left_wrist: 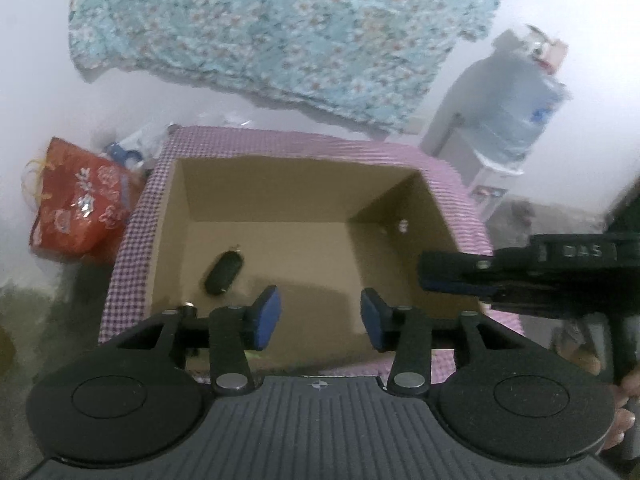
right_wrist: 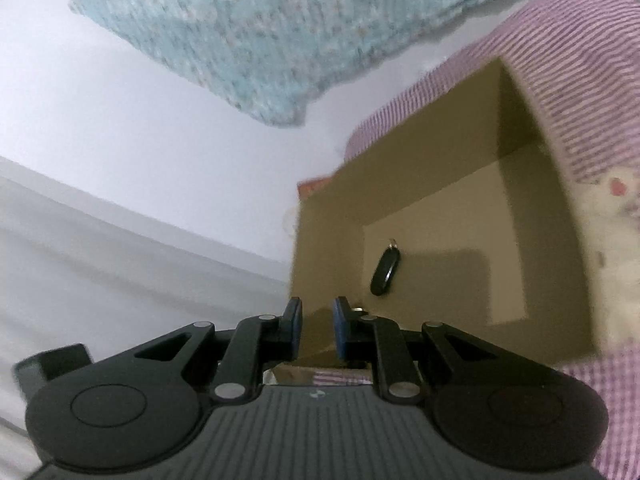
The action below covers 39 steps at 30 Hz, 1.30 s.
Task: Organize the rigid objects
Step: 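Carry the green battery into the box and open the right gripper, then lower the right gripper onto the black tape roll and grasp it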
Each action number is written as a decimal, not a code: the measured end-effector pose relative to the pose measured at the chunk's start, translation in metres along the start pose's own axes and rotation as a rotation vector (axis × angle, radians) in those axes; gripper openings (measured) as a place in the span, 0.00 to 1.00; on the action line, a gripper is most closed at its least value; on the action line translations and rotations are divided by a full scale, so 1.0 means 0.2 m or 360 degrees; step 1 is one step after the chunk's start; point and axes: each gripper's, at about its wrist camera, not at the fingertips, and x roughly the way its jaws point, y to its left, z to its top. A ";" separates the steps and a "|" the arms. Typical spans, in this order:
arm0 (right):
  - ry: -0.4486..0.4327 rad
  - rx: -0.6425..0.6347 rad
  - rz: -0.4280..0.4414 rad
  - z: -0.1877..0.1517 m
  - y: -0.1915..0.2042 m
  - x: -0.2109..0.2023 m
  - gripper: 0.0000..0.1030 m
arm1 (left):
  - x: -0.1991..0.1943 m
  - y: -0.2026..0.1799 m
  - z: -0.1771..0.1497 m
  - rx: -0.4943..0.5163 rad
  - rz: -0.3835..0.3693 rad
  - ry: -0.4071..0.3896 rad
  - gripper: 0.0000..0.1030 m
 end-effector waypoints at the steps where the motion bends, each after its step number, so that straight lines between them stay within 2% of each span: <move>1: -0.0046 0.0011 0.0016 -0.04 -0.01 -0.07 0.18 | -0.03 -0.01 -0.02 0.0018 -0.0022 -0.0009 0.46; 4: -0.0147 0.0044 0.0006 -0.16 -0.06 -0.22 0.23 | -0.09 -0.05 -0.08 0.0084 -0.0055 -0.0022 0.50; 6: -0.0183 0.0060 -0.0056 -0.24 -0.10 -0.28 0.40 | -0.12 -0.06 -0.14 0.0114 -0.0075 -0.0008 0.51; 8: -0.0198 0.0075 -0.0134 -0.33 -0.14 -0.31 0.46 | -0.13 -0.07 -0.18 0.0133 -0.0091 0.0010 0.52; 12: -0.0154 0.0131 -0.0239 -0.48 -0.21 -0.31 0.46 | -0.12 -0.09 -0.30 0.0195 -0.0086 0.0060 0.52; 17: -0.0009 0.0103 -0.0373 -0.60 -0.26 -0.24 0.46 | -0.02 -0.11 -0.47 0.0282 -0.0070 0.0199 0.52; 25: 0.0173 -0.0068 -0.0514 -0.67 -0.24 0.00 0.45 | 0.23 -0.17 -0.67 0.0420 -0.0012 0.0400 0.52; 30: 0.0254 -0.0155 -0.0642 -0.71 -0.26 0.13 0.39 | 0.31 -0.18 -0.72 0.0429 -0.0003 0.0440 0.45; 35: 0.0301 -0.0249 -0.0742 -0.73 -0.27 0.19 0.33 | 0.37 -0.20 -0.73 0.0474 0.0047 0.0478 0.45; 39: 0.0345 -0.0279 -0.0762 -0.73 -0.28 0.26 0.27 | 0.40 -0.20 -0.75 0.0486 0.0048 0.0497 0.45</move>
